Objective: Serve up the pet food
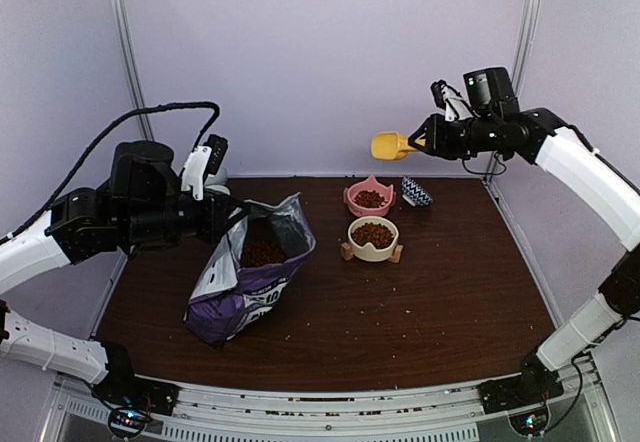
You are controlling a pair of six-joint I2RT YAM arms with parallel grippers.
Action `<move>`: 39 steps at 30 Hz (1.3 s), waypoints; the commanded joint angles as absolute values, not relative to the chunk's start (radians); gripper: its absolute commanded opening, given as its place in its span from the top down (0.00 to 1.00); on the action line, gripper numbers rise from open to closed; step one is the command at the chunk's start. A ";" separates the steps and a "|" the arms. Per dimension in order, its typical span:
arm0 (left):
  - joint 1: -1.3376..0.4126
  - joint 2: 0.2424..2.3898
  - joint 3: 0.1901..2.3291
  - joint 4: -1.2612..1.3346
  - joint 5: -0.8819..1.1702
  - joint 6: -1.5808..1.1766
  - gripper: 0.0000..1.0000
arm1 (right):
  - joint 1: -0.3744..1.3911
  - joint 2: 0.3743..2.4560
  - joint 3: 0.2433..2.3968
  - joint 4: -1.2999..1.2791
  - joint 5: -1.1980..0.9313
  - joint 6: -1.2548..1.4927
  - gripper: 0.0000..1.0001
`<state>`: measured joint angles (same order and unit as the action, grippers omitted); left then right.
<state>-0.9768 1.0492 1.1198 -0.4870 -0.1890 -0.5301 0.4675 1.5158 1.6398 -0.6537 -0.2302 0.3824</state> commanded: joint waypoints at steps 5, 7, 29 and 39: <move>-0.971 1.032 1.129 -0.356 -0.180 -0.538 1.00 | 0.654 1.258 1.504 -0.672 -0.482 0.448 1.00; -0.971 1.032 1.124 -0.348 -0.177 -0.537 1.00 | 0.705 1.226 1.476 -0.654 -0.529 0.468 1.00; -0.988 1.105 1.139 -0.274 -0.055 -0.509 1.00 | 1.128 1.707 1.648 -0.745 0.130 0.514 1.00; -0.992 1.143 1.153 -0.223 0.001 -0.511 1.00 | 1.151 1.880 1.622 -0.461 -0.231 0.632 1.00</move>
<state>-0.9901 1.1408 1.1179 -0.4038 -0.0296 -0.5224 1.1458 1.8645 1.6398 -0.5831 -0.0589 0.5735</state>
